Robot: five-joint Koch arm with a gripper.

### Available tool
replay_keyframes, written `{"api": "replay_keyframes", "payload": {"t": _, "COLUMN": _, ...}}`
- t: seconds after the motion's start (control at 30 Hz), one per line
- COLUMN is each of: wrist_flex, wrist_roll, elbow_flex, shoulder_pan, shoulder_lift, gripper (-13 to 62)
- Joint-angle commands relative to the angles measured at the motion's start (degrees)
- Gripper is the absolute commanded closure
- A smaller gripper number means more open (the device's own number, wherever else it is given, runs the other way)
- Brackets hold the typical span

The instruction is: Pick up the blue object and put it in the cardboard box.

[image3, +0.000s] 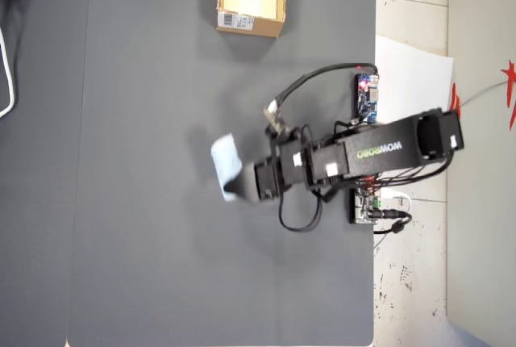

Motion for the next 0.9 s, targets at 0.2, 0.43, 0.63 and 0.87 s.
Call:
{"api": "replay_keyframes", "payload": {"t": 0.2, "wrist_flex": -10.11, "wrist_roll": -3.43, "elbow_flex": 0.44, "shoulder_pan": 17.84, "shoulder_lift": 7.38, "gripper": 38.7}}
{"api": "replay_keyframes", "payload": {"t": 0.43, "wrist_flex": -8.7, "wrist_roll": -10.55, "elbow_flex": -4.39, "shoulder_pan": 32.34, "shoulder_lift": 9.76, "gripper": 38.7}}
{"api": "replay_keyframes", "payload": {"t": 0.63, "wrist_flex": -2.72, "wrist_roll": -14.15, "elbow_flex": -15.82, "shoulder_pan": 42.36, "shoulder_lift": 5.45, "gripper": 38.8}}
{"api": "replay_keyframes", "payload": {"t": 0.87, "wrist_flex": 5.63, "wrist_roll": -19.95, "elbow_flex": -29.09, "shoulder_pan": 50.98, "shoulder_lift": -6.06, "gripper": 38.7}}
